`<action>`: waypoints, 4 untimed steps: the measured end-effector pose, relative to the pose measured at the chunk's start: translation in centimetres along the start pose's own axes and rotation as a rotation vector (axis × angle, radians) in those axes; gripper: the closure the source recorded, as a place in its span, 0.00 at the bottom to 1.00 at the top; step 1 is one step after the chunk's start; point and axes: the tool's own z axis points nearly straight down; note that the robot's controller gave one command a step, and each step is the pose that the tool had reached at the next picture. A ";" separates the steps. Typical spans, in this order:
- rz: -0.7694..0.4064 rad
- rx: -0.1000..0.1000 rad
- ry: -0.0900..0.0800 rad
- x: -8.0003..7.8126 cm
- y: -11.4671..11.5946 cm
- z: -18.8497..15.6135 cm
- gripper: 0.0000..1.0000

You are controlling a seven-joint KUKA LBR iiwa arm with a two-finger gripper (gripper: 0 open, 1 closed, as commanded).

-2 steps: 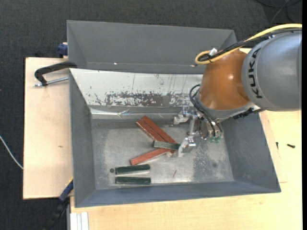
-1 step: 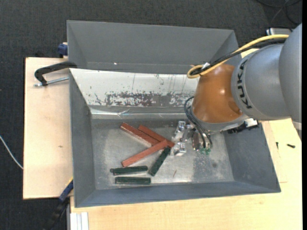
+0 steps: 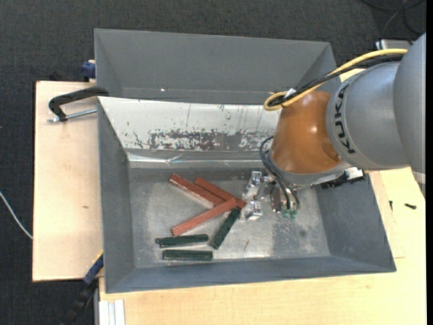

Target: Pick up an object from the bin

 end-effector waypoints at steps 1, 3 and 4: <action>0.003 0.001 -0.004 -0.2 0.2 -7.5 0.00; 0.034 0.000 -0.014 -1.2 0.9 -10.8 0.00; 0.033 0.000 -0.010 -1.0 0.8 -8.3 0.00</action>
Offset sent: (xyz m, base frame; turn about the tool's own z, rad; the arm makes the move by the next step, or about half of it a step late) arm 0.0000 0.0000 0.0000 0.0000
